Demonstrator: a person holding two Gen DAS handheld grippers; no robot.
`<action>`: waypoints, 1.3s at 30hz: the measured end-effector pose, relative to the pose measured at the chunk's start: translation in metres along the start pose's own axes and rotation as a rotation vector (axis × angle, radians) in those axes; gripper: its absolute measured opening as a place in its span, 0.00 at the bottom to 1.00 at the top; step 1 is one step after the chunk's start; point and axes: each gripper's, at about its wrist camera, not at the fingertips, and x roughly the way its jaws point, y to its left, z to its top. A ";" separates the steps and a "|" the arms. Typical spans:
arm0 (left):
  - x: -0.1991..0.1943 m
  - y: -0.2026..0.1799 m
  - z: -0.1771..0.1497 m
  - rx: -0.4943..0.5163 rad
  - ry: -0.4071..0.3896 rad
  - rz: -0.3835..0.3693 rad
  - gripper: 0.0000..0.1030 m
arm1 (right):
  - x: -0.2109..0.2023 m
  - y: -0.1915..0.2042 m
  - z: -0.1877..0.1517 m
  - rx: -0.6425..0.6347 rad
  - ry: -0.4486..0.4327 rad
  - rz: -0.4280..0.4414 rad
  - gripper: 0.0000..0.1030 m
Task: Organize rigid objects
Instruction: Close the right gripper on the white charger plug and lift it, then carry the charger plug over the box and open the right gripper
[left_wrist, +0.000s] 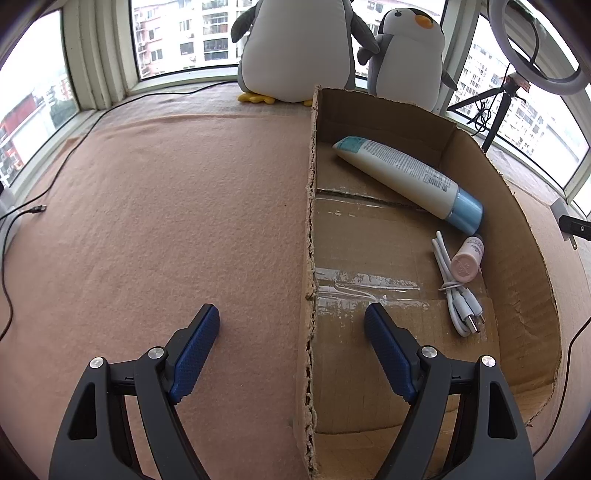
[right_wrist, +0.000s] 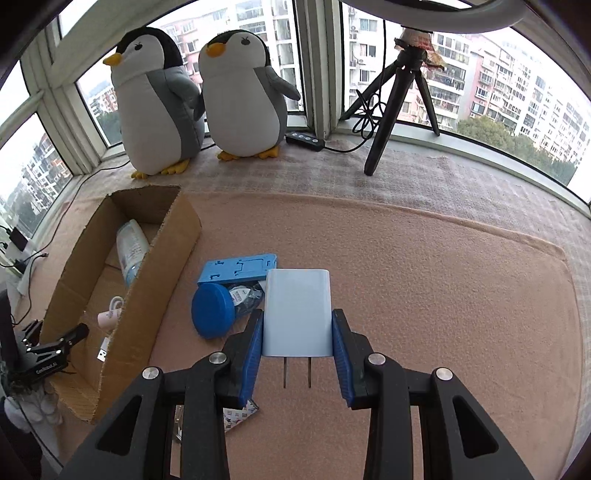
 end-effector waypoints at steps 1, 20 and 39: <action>0.000 0.000 0.000 0.000 0.000 0.000 0.80 | -0.006 0.010 0.003 -0.017 -0.015 0.012 0.31; 0.000 0.000 0.000 0.001 0.000 0.000 0.80 | 0.000 0.166 0.006 -0.259 -0.024 0.193 0.31; 0.000 0.000 0.001 0.002 -0.001 0.001 0.80 | 0.019 0.185 0.005 -0.269 -0.013 0.212 0.61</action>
